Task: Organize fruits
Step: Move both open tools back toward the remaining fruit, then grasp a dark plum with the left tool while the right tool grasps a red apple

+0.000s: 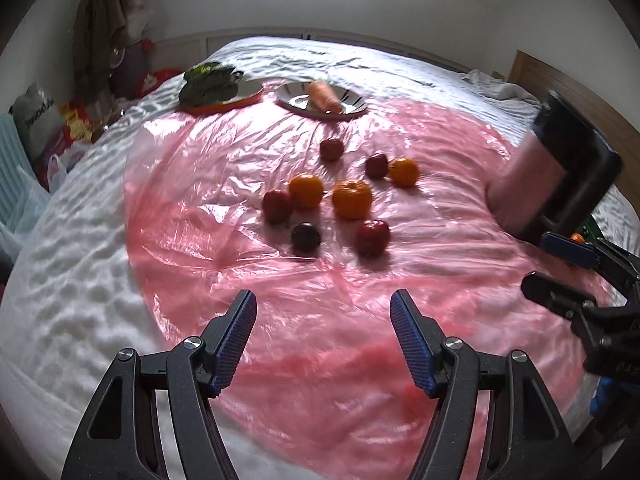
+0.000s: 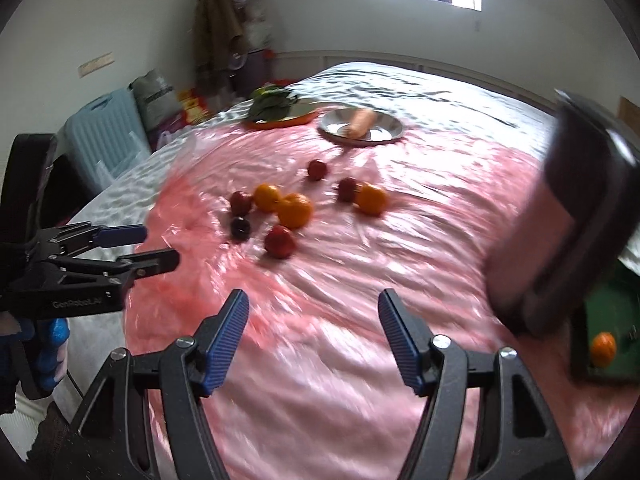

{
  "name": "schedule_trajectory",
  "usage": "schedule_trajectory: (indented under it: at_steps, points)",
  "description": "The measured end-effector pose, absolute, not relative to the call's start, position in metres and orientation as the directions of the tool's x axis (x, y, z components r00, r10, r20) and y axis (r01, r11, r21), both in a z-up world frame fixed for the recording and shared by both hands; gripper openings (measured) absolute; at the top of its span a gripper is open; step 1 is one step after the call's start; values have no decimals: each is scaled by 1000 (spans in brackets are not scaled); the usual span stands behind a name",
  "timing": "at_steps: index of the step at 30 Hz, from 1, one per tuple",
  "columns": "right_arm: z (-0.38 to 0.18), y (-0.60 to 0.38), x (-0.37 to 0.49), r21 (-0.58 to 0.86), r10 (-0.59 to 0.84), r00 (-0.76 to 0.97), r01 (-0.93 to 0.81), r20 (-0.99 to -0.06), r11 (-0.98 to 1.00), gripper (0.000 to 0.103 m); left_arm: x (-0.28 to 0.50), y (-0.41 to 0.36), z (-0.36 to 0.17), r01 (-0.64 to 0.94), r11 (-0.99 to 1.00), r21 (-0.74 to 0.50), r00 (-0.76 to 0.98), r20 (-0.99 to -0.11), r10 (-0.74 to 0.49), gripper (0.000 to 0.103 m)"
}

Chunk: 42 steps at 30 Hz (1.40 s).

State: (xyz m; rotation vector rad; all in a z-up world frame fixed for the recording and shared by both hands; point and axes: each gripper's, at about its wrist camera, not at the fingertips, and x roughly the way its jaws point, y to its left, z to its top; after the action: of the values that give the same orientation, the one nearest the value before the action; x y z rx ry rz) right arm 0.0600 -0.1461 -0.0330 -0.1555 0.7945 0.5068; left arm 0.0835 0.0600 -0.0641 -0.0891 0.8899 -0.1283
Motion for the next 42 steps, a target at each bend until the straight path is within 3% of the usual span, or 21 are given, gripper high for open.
schedule_trajectory:
  at_steps: [6,9,22,27,35,42]
  points:
    - [-51,-120,93,49,401,527,-560,-750,827,103,116,62,-81,61,991,-117,589,-798,-131,62]
    - [-60,-112,112,75,416,491,-574,-765,815,95,130,58,-89,75,992,-100,568,-814,-125,60]
    - [-85,-76,161,116,440,378,-637,-815,762,92,170,57,-115,89,990,-106,499,-856,-136,46]
    - [-93,-71,169,107,426,348,-656,-835,747,90,174,61,-121,92,990,-108,485,-864,-139,45]
    - [-102,-65,178,108,418,309,-681,-854,724,67,181,58,-121,138,985,-102,469,-870,-155,42]
    - [-105,-60,178,97,416,292,-709,-861,699,62,192,58,-125,150,981,-121,447,-877,-176,40]
